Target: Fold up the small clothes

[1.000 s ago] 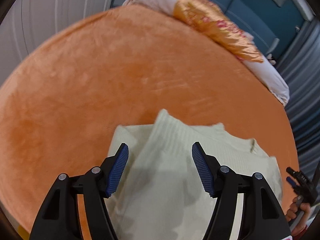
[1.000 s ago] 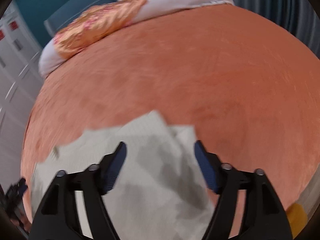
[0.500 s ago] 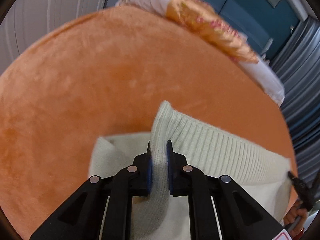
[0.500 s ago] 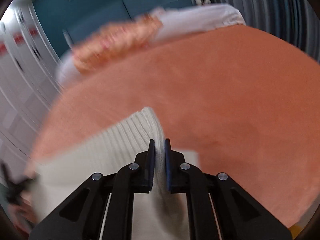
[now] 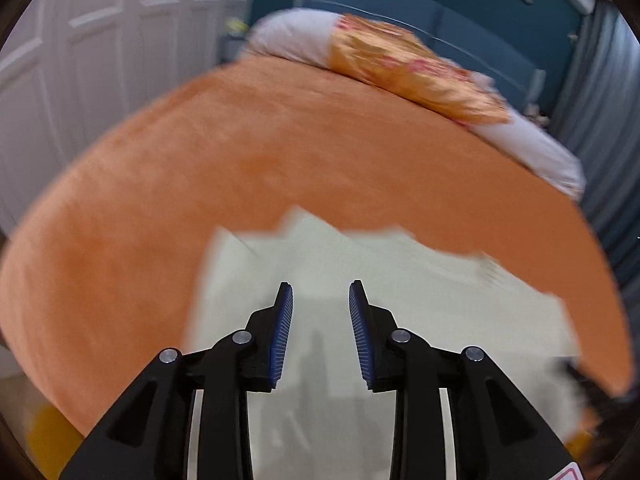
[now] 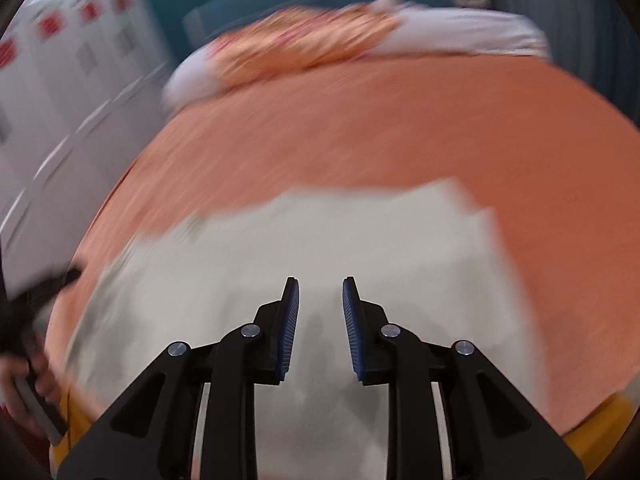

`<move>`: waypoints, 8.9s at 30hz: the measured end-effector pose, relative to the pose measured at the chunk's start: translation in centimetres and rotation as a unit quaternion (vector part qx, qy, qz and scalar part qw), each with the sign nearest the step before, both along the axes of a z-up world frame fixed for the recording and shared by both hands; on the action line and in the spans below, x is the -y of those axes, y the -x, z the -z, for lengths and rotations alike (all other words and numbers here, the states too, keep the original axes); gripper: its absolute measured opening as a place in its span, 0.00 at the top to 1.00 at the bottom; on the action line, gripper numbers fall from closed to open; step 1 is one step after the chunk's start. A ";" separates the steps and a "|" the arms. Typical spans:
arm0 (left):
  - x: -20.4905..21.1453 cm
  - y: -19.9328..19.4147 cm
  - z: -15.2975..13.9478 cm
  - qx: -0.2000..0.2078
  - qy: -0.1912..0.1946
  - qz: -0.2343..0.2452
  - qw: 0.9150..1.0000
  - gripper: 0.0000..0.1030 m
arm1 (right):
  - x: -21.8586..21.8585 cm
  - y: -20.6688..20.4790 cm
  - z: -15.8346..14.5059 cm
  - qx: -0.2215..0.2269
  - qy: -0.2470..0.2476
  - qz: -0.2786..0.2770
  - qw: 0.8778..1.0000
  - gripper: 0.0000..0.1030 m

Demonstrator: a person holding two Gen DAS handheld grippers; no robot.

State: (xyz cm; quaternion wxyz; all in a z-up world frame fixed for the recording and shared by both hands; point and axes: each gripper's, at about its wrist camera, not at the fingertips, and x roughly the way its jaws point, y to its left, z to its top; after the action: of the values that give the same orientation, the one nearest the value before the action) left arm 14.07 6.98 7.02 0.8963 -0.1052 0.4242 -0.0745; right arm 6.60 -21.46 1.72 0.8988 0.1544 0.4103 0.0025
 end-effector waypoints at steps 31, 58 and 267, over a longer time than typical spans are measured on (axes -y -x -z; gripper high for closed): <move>-0.5 8.9 6.3 -0.057 -0.094 0.023 0.994 0.57 | -6.6 1.0 -0.7 -0.073 -0.019 -0.048 0.996 0.88; -7.7 3.6 6.1 -0.125 0.102 -0.082 0.984 0.70 | -9.7 -4.2 3.3 -0.115 0.041 -0.108 0.987 0.87; 19.5 3.5 7.2 -0.150 0.000 0.097 0.984 0.05 | 17.1 3.2 6.9 -0.074 -0.236 0.051 0.968 0.27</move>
State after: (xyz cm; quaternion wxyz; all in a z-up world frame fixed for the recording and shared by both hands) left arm 10.58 -12.57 -0.14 0.8112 -0.0742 0.5618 -0.1443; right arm 3.37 -38.54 -5.13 0.8028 0.3827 0.4553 0.0424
